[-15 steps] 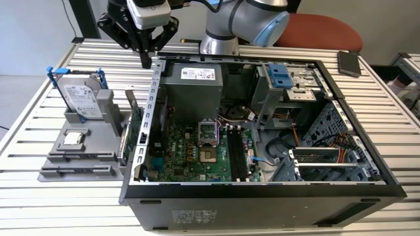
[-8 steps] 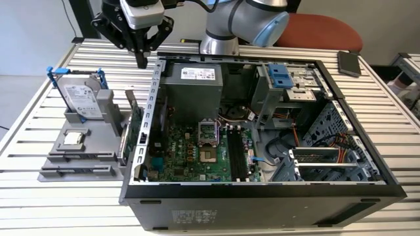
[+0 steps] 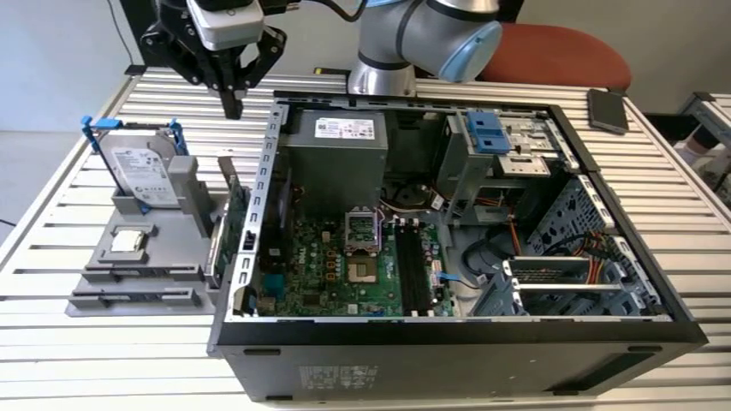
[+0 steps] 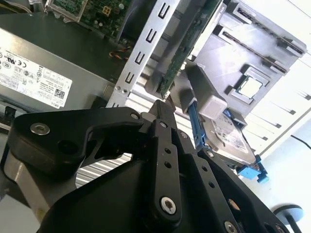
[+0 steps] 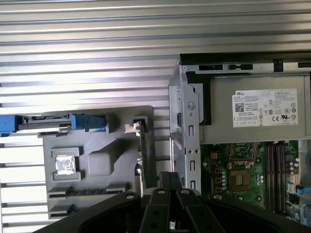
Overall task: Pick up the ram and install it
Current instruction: 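Reach for the ram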
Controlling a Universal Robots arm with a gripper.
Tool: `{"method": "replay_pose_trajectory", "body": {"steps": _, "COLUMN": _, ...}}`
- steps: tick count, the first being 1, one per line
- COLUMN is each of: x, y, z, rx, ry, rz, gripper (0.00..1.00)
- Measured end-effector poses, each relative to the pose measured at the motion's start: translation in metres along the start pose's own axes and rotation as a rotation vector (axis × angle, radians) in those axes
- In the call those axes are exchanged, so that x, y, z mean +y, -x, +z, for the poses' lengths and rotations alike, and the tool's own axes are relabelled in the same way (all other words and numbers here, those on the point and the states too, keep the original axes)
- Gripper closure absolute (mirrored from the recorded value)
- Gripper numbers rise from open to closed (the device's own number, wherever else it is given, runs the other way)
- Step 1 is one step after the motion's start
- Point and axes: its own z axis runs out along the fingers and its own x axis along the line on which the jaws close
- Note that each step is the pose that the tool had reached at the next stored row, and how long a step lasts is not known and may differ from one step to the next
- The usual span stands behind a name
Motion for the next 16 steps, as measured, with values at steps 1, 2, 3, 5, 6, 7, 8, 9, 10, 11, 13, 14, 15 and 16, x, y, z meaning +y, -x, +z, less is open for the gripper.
{"method": "replay_pose_trajectory", "body": {"steps": 1, "x": -0.0002, "y": -0.0026, "z": -0.0001, "rx": 0.0000, "ry": 0.0000, "rz": 0.000, "gripper": 1.00}}
{"method": "replay_pose_trajectory", "body": {"steps": 2, "x": -0.0003, "y": -0.0049, "z": -0.0001, "rx": 0.0000, "ry": 0.0000, "rz": 0.000, "gripper": 1.00}}
{"method": "replay_pose_trajectory", "body": {"steps": 3, "x": -0.0004, "y": -0.0070, "z": -0.0002, "rx": 0.0001, "ry": 0.0000, "rz": 0.000, "gripper": 1.00}}
{"method": "replay_pose_trajectory", "body": {"steps": 5, "x": -0.0007, "y": -0.0106, "z": -0.0003, "rx": 0.0001, "ry": 0.0000, "rz": -0.001, "gripper": 1.00}}
{"method": "replay_pose_trajectory", "body": {"steps": 6, "x": -0.0008, "y": -0.0124, "z": -0.0003, "rx": 0.0000, "ry": 0.0000, "rz": -0.001, "gripper": 1.00}}
{"method": "replay_pose_trajectory", "body": {"steps": 7, "x": -0.0009, "y": -0.0137, "z": -0.0003, "rx": 0.0000, "ry": 0.0000, "rz": -0.001, "gripper": 1.00}}
{"method": "replay_pose_trajectory", "body": {"steps": 8, "x": -0.0009, "y": -0.0146, "z": -0.0003, "rx": 0.0001, "ry": 0.0000, "rz": -0.001, "gripper": 1.00}}
{"method": "replay_pose_trajectory", "body": {"steps": 9, "x": -0.0010, "y": -0.0154, "z": -0.0003, "rx": 0.0001, "ry": 0.0000, "rz": -0.001, "gripper": 1.00}}
{"method": "replay_pose_trajectory", "body": {"steps": 10, "x": -0.0010, "y": -0.0162, "z": -0.0003, "rx": 0.0001, "ry": 0.0001, "rz": -0.002, "gripper": 1.00}}
{"method": "replay_pose_trajectory", "body": {"steps": 11, "x": -0.0011, "y": -0.0169, "z": -0.0004, "rx": 0.0002, "ry": 0.0000, "rz": -0.002, "gripper": 1.00}}
{"method": "replay_pose_trajectory", "body": {"steps": 13, "x": -0.0012, "y": -0.0182, "z": -0.0003, "rx": 0.0002, "ry": 0.0000, "rz": -0.002, "gripper": 1.00}}
{"method": "replay_pose_trajectory", "body": {"steps": 14, "x": -0.0012, "y": -0.0195, "z": -0.0003, "rx": 0.0002, "ry": 0.0000, "rz": -0.003, "gripper": 1.00}}
{"method": "replay_pose_trajectory", "body": {"steps": 15, "x": -0.0013, "y": -0.0202, "z": -0.0003, "rx": 0.0003, "ry": 0.0001, "rz": -0.003, "gripper": 1.00}}
{"method": "replay_pose_trajectory", "body": {"steps": 16, "x": -0.0013, "y": -0.0206, "z": -0.0002, "rx": 0.0003, "ry": 0.0001, "rz": -0.003, "gripper": 1.00}}
